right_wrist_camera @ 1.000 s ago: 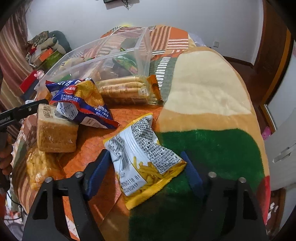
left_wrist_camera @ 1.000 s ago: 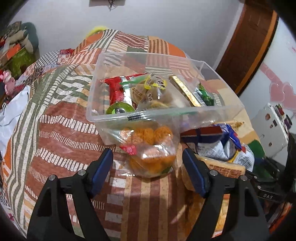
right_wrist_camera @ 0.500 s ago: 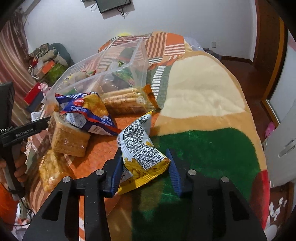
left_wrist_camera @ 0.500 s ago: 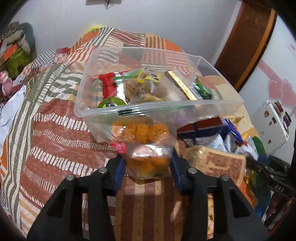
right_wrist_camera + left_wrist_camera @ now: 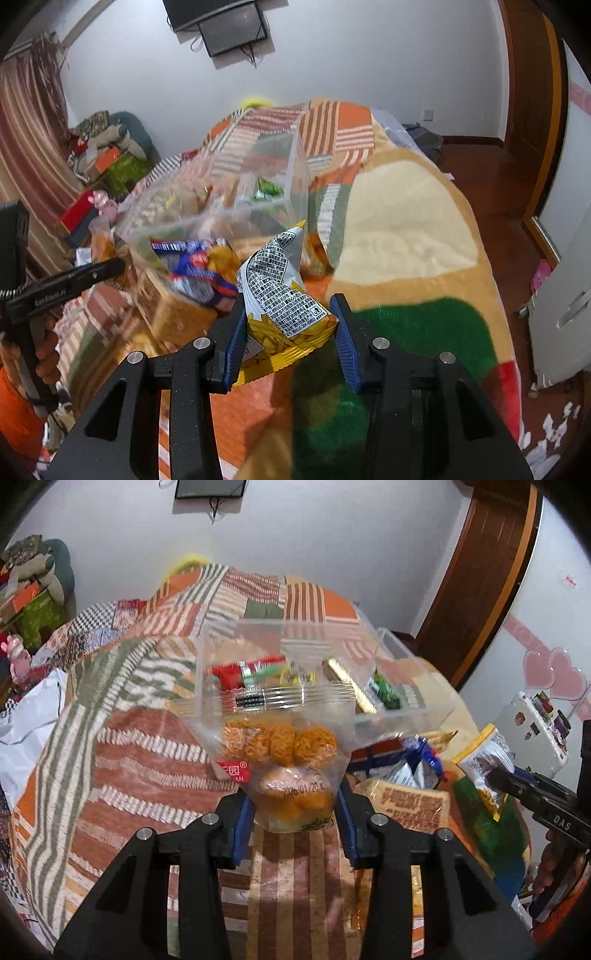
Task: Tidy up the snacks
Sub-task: 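Lower both held bags into the clear box and open both tools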
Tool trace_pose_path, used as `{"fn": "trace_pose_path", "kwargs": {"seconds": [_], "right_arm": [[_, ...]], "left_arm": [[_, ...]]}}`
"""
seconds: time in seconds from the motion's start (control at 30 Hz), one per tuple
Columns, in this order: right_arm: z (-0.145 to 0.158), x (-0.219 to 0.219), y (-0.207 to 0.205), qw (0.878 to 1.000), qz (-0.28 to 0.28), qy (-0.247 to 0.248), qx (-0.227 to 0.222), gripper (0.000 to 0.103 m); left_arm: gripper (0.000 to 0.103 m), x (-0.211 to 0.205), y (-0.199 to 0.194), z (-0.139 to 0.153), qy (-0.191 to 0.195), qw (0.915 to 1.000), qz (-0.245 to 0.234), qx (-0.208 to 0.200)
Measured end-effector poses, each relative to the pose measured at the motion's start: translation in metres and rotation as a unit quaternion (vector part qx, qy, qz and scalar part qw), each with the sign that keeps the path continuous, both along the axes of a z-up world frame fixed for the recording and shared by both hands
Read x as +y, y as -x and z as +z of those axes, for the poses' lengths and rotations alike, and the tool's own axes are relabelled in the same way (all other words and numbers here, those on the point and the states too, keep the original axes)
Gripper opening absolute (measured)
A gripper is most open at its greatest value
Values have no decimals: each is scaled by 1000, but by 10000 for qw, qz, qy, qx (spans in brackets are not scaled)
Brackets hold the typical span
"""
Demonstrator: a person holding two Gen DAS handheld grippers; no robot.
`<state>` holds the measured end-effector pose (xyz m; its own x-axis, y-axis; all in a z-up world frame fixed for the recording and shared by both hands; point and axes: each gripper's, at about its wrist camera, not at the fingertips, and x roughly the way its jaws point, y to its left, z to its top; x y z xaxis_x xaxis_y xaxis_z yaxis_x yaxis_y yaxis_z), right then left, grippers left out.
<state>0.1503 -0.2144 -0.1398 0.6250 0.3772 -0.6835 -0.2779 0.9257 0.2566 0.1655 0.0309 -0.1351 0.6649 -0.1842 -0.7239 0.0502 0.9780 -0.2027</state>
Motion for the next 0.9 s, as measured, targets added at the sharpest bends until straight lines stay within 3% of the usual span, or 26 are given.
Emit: {"fn": "trace_pose_path", "kwargs": {"seconds": [0.53,0.9], "right_arm": [[54,36,-38,9951,109,-446,-879,40],[54,73,-75,9949,278,-409,-882,40]], "left_arm": [[40,17,-27,67,-30,9966,236,-784],[40,24,-70,56,-272,9966,424,-658]]}}
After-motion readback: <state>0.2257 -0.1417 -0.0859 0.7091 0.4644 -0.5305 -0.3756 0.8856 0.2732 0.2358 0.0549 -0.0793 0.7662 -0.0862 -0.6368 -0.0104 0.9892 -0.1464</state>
